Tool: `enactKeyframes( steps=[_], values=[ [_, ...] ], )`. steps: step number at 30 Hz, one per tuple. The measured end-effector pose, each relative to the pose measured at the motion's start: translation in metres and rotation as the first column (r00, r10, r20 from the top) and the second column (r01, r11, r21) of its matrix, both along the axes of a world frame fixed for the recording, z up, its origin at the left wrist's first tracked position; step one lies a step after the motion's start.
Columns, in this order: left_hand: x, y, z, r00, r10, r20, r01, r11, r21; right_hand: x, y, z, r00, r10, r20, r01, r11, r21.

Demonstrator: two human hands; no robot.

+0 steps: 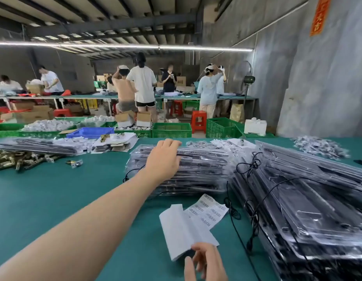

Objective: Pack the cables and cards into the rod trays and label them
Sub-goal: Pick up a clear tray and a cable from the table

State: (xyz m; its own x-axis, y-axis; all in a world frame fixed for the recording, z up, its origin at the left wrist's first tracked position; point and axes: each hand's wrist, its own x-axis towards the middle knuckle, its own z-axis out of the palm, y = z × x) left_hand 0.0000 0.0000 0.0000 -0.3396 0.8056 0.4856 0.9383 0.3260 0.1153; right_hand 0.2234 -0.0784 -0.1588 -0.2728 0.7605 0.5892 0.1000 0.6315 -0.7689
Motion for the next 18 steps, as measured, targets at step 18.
enactKeyframes(
  steps=[18],
  values=[
    [-0.036, 0.028, 0.010, 0.965, -0.081, -0.251, -0.034, 0.905, -0.424, -0.007, 0.008, -0.010, 1.000, 0.002, 0.014, -0.002, 1.000, -0.012]
  ],
)
